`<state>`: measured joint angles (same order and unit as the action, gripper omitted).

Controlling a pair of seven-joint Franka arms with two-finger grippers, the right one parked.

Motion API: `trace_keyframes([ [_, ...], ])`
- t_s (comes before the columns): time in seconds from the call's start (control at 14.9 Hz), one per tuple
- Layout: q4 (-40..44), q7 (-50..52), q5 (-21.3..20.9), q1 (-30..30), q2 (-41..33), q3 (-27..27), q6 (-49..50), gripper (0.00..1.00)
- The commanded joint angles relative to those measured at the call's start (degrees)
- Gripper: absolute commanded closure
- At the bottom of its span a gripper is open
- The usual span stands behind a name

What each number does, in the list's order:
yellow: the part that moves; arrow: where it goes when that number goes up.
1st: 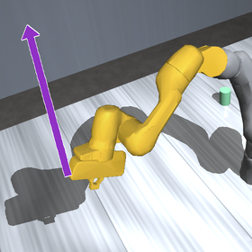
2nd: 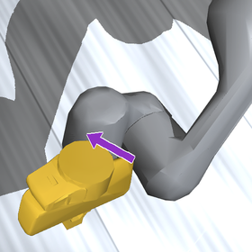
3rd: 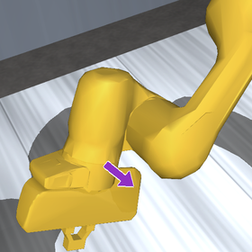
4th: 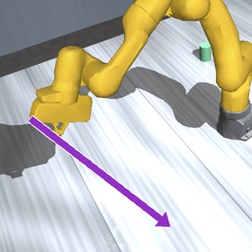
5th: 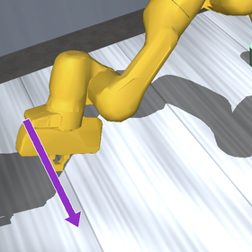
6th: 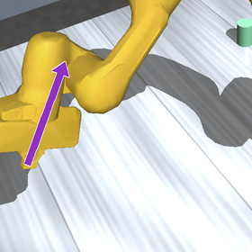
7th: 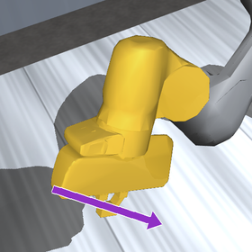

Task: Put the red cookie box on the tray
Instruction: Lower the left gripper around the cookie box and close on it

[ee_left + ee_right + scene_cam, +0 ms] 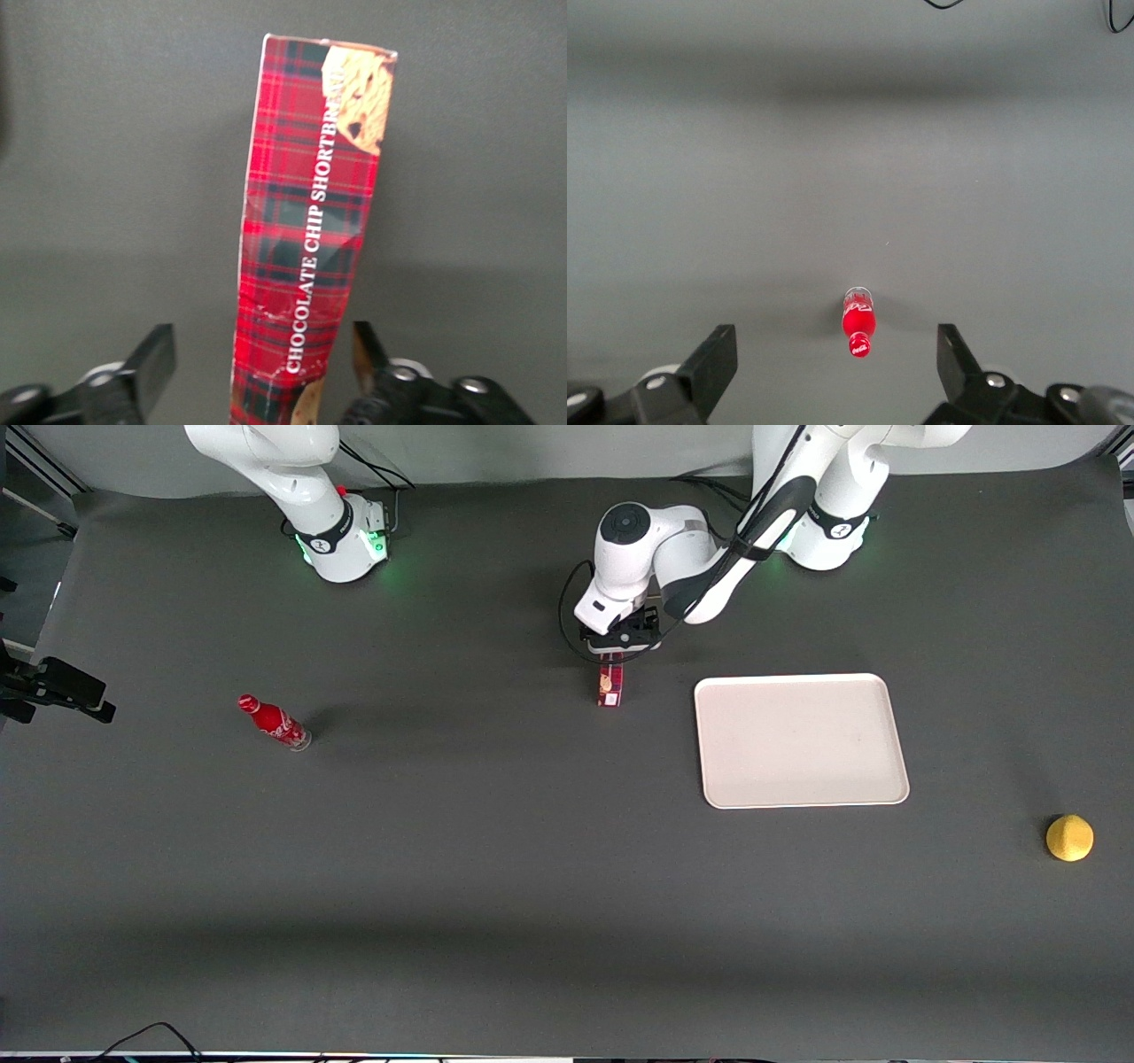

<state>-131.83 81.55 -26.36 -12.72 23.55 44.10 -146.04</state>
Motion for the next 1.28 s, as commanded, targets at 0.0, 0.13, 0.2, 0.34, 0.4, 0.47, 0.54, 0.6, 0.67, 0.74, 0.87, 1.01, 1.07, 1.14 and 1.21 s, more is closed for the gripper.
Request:
trace_keyframes([
  [0.0, 1.66, 2.65, -1.24, -1.61, 0.45, -0.68, 0.05, 0.62],
  [0.13, 1.75, 3.43, -1.15, -1.61, 0.36, -0.68, 0.05, 0.92],
  [0.2, 1.75, 3.44, -1.24, -1.61, 0.36, -0.68, 0.05, 1.00],
  [0.34, 1.75, 3.35, -1.24, -1.69, 0.45, -0.68, 0.14, 1.00],
  [0.4, 1.75, 3.35, -1.24, -1.61, 0.36, -0.68, 0.14, 1.00],
  [0.47, 2.10, 3.26, -1.24, -1.52, 0.19, -0.68, 0.49, 1.00],
  [0.54, 2.80, 2.83, -1.15, -1.34, -0.25, -0.77, 1.01, 1.00],
  [0.6, 4.20, 2.39, -1.15, -1.17, -0.95, -0.77, 1.45, 1.00],
  [0.67, 5.17, 2.30, -0.46, -1.08, -1.48, -1.29, 1.63, 1.00],
  [0.74, 6.48, 0.99, 0.68, -0.99, -2.01, -1.65, 2.24, 1.00],
  [0.87, 10.95, -5.49, 5.50, -0.03, -3.32, -1.65, 8.63, 1.00],
  [1.01, 14.74, -14.27, 13.04, 1.72, -7.09, -1.74, 15.40, 1.00],
  [1.07, 15.97, -19.10, 17.00, 2.86, -9.29, -2.09, 17.78, 1.00],
  [1.14, 17.12, -23.76, 20.95, 3.57, -11.40, -3.31, 20.68, 1.00],
  [1.21, 18.70, -28.25, 23.69, 3.93, -13.42, -5.49, 24.36, 1.00],
])
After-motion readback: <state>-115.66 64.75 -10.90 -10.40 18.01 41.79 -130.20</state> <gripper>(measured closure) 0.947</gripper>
